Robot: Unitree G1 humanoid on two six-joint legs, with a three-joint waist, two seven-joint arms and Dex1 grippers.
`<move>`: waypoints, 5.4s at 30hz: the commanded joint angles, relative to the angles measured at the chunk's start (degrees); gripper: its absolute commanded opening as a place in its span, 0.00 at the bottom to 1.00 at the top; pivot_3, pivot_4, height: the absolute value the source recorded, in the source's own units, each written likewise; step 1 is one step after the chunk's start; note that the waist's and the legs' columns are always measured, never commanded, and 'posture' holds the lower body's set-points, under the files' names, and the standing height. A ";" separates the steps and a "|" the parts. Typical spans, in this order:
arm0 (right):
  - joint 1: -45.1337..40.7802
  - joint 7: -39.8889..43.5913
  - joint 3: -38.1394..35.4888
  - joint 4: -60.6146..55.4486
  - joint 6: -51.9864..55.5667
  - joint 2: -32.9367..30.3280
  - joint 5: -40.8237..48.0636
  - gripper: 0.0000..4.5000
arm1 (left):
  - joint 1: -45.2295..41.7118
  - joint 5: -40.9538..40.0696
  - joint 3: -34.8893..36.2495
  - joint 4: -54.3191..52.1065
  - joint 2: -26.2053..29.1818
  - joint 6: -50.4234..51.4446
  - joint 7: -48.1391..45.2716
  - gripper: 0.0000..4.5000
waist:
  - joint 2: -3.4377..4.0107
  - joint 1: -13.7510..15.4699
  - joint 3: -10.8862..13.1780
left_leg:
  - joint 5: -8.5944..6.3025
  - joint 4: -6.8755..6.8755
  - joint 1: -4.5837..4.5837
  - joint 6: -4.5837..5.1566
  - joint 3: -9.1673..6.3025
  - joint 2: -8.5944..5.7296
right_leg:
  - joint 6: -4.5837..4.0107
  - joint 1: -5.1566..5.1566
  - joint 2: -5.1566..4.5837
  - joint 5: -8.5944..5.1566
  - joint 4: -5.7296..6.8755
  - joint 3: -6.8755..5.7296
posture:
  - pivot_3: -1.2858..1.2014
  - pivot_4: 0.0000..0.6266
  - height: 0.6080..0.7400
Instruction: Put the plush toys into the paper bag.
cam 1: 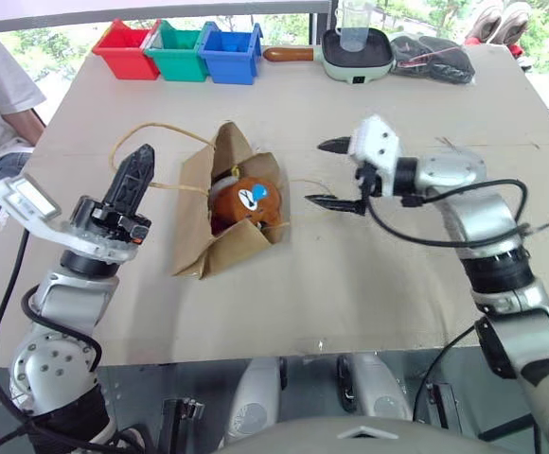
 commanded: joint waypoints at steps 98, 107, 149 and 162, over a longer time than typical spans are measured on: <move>16.84 -26.87 10.04 -18.12 -1.02 -4.23 21.19 0.00 | -11.37 33.07 -24.35 7.53 8.06 2.90 -22.61 1.00 | -0.03 0.35 -0.04 | 0.03 0.57 -0.88 0.02 0.22 0.10 | 0.01 -0.61 0.20 0.05 0.04 -0.11 | 0.52 0.24 1.00; 14.86 -23.51 11.58 -7.77 -5.67 5.78 14.62 0.00 | -12.18 46.98 -34.36 3.33 -1.53 -2.95 -8.42 1.00 | -0.02 0.64 -0.04 | 0.02 0.55 -0.81 0.02 0.05 -0.02 | 0.00 -0.65 0.14 0.05 0.24 -0.08 | 0.52 0.24 1.00; 14.59 -18.56 8.81 -4.03 -8.33 12.71 7.03 0.00 | -19.16 56.71 -34.74 16.54 -9.05 -14.02 -5.27 0.59 | -0.01 0.00 -0.05 | 0.03 0.62 -0.80 0.02 0.04 -0.10 | 0.00 -0.64 0.17 0.06 0.40 -0.18 | 0.52 0.24 1.00; 36.89 -10.29 -18.18 -34.76 0.37 -15.22 19.63 1.00 | -28.34 47.39 -31.19 35.99 1.55 -25.73 -40.11 0.00 | 0.01 1.25 -0.04 | 0.02 0.69 -0.85 0.02 0.11 -0.16 | 0.00 -0.58 0.18 0.05 0.35 -0.28 | 0.52 0.24 1.00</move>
